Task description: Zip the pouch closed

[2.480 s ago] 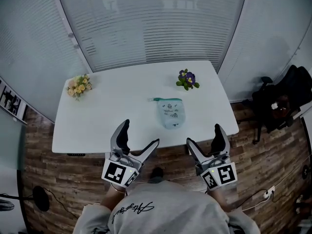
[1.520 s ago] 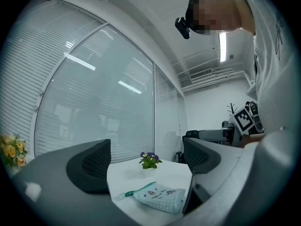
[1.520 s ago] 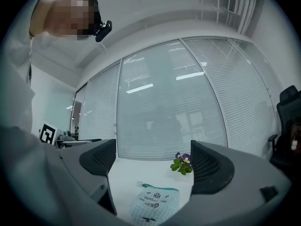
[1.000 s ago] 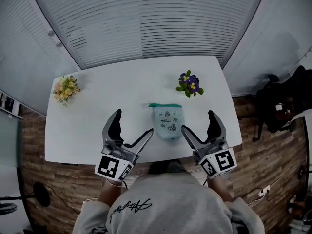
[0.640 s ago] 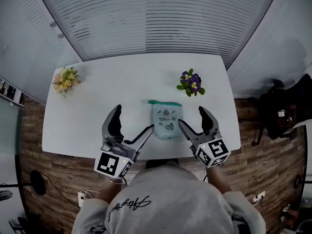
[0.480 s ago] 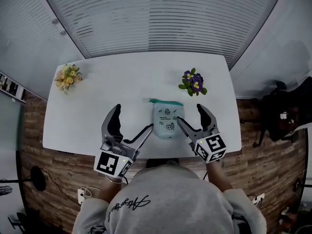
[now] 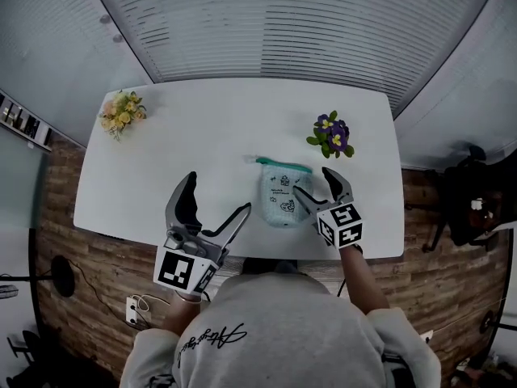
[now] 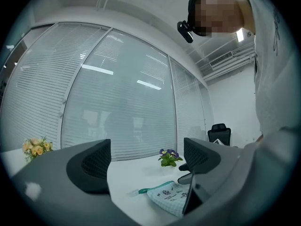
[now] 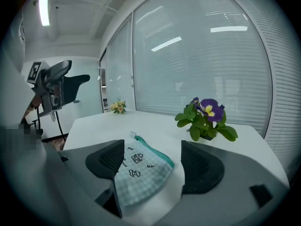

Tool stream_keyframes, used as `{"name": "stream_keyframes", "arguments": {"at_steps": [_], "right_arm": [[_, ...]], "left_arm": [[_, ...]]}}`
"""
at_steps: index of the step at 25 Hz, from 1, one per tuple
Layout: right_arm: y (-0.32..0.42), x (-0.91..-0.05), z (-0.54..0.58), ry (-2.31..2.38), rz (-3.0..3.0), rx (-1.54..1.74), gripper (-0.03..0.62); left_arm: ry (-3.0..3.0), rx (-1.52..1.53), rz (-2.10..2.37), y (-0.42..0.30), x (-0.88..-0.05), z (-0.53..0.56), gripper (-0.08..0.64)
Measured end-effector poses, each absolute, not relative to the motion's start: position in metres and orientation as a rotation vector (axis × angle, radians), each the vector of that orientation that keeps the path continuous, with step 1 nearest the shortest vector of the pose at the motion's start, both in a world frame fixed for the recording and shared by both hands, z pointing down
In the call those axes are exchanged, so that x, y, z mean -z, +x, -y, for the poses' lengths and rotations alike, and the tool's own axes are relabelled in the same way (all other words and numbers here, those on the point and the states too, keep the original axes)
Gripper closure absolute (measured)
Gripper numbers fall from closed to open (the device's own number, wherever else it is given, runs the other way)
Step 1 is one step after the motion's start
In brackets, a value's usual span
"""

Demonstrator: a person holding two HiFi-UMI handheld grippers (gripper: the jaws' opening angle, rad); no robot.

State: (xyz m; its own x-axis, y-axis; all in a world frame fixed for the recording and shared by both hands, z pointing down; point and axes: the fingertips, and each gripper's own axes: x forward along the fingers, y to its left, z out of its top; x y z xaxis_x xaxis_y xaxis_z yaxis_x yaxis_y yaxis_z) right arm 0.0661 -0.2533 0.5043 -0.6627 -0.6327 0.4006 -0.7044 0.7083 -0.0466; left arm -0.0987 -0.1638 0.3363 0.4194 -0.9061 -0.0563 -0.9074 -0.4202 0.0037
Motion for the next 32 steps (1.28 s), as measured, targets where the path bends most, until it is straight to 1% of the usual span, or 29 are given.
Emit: {"name": "stream_keyframes", "arguments": {"at_steps": [8,19,28,32], "right_arm": [[0.056,-0.535,0.269,0.963,2.459,-0.292,0.229],[0.059,-0.557,0.287,0.956,2.378,-0.302,0.251],[0.062,-0.570,0.288,0.939,2.331,-0.309,0.280],[0.061,-0.575,0.287,0.923,2.298,-0.276,0.309]], "left_arm": [[-2.604,-0.051,-1.718,-0.104,-0.339,0.159,0.094],[-2.583,-0.013,-1.755,-0.112,-0.337,0.154,0.094],[-2.582,-0.007,-1.780,-0.117,-0.340,0.151,0.094],[-2.589,-0.010,-1.780,-0.115,-0.342,0.150,0.094]]}}
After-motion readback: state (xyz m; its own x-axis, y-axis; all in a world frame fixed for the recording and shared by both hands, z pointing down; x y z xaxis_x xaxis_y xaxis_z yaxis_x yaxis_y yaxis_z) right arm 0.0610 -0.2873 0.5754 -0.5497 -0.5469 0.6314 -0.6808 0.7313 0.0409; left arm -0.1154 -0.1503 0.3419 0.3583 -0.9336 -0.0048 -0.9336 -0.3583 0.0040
